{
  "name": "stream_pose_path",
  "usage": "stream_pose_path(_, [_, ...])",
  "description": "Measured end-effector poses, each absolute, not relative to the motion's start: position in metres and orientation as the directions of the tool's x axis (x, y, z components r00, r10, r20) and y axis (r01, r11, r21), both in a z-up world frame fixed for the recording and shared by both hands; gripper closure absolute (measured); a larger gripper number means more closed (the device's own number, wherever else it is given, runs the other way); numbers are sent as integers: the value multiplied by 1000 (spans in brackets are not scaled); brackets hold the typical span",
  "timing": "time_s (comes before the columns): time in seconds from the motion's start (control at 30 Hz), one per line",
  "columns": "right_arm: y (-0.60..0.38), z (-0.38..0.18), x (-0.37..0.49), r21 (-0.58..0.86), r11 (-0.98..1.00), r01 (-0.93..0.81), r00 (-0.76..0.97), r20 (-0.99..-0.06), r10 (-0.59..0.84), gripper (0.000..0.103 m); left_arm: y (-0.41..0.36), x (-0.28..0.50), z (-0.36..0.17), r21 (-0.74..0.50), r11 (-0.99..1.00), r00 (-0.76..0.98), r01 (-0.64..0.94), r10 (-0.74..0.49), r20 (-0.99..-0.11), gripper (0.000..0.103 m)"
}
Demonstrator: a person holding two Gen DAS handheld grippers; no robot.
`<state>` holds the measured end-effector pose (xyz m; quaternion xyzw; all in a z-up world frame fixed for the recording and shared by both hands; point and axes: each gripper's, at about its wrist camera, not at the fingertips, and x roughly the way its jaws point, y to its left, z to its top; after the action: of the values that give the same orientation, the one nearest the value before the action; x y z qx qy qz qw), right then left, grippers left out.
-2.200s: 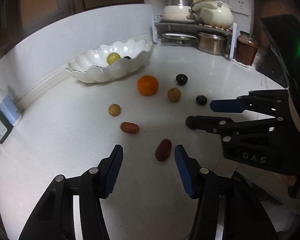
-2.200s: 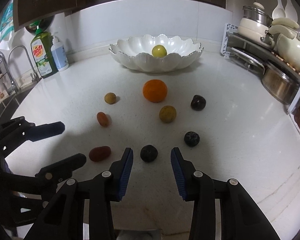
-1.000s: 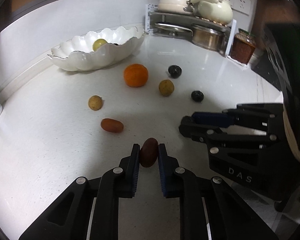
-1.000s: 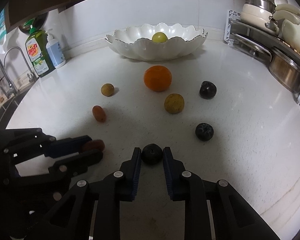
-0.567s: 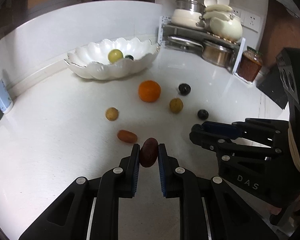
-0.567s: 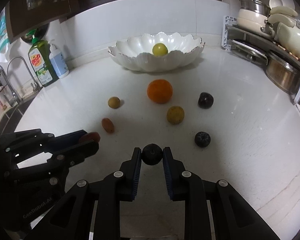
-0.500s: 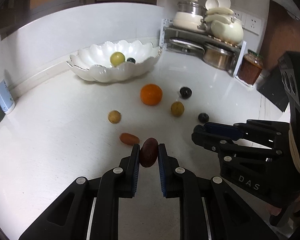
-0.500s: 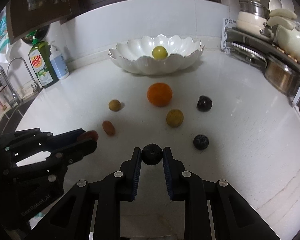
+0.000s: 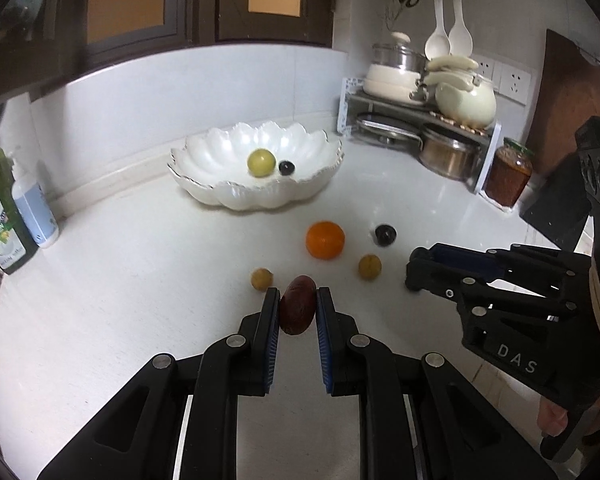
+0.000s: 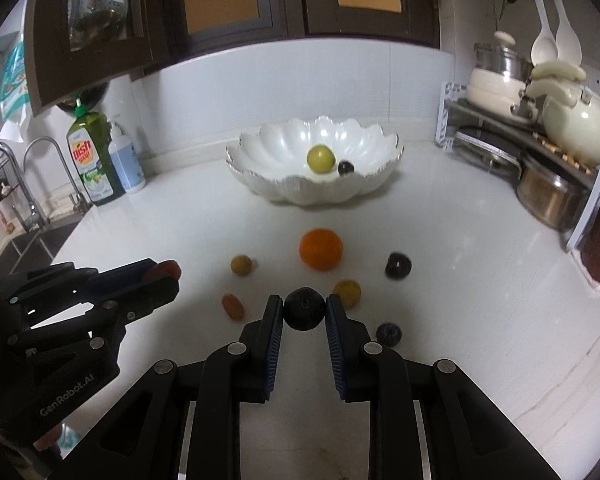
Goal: Organize fruits
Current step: 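Carry the red date and dark plum in both grippers toward the white bowl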
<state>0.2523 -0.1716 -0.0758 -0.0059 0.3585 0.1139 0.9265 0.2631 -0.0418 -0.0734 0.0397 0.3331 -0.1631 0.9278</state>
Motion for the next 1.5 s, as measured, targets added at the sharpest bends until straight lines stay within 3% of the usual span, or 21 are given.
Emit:
stream_pose_path(0.8, [-146,-3,276,59,982,-181,834,-520,185,79,-5,292,-6,-38,963,819,267,-248,-518,84])
stream_pose_path(1.5, [-126,21,349,59,990,-127,860,-491,140,79,11,366,28,-16,963,846,270,-245,-474,84])
